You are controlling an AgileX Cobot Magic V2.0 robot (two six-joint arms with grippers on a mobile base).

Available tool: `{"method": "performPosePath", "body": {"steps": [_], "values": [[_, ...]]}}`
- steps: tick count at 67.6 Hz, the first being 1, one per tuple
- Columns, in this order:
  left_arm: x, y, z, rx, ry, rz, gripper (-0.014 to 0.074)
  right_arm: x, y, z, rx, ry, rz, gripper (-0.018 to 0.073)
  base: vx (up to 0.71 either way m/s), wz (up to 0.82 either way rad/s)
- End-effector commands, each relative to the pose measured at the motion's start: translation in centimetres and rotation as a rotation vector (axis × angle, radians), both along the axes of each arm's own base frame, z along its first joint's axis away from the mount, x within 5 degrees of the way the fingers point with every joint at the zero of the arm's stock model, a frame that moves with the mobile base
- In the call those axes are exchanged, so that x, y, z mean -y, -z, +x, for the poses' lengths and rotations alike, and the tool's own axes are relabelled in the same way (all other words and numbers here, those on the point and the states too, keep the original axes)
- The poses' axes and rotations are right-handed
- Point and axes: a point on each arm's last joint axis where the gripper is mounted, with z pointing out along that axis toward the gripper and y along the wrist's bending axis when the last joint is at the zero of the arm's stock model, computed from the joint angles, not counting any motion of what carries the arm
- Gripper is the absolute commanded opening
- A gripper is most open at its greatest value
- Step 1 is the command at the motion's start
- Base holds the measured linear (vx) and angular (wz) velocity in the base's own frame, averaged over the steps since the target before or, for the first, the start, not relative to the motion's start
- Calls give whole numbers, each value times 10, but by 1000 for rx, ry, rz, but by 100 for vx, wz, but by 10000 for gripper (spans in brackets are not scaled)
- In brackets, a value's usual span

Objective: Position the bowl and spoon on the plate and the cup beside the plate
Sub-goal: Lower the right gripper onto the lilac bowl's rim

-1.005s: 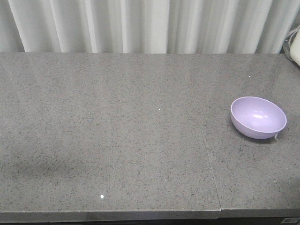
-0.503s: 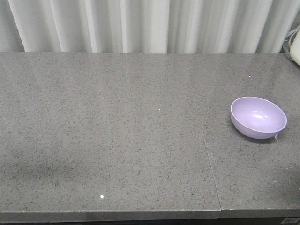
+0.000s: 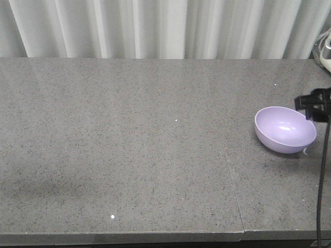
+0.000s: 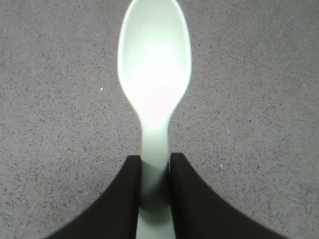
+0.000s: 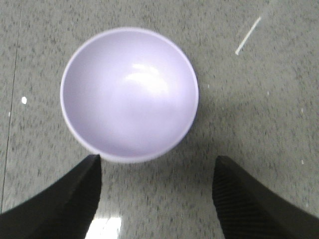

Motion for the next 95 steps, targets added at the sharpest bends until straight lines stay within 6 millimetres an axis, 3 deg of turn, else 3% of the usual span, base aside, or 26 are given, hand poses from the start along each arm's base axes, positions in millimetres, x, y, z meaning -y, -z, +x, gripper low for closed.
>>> {"method": "performPosePath", "body": {"steps": [1, 14, 24, 50, 73, 83, 95], "values": [[0, -11, -6, 62, 6, -11, -6, 12, -16, 17, 91, 21, -22, 472, 0, 0], [0, -11, -6, 62, 6, -11, -6, 40, -3, 40, 46, 28, 5, 472, 0, 0], [0, -11, -6, 62, 6, -11, -6, 49, 16, 55, 27, 15, 64, 472, 0, 0], [0, -11, -6, 63, 6, -11, -6, 52, 70, 88, -52, -7, 131, 472, 0, 0], [0, -11, -6, 63, 6, -11, -6, 53, 99, 100, -112, 1, 148, 459, 0, 0], [0, -11, -6, 63, 6, -11, -6, 53, 102, 100, -121, 6, 153, 340, 0, 0], [0, -11, -6, 63, 6, -11, -6, 53, 102, 100, -124, 7, 154, 46, 0, 0]]}}
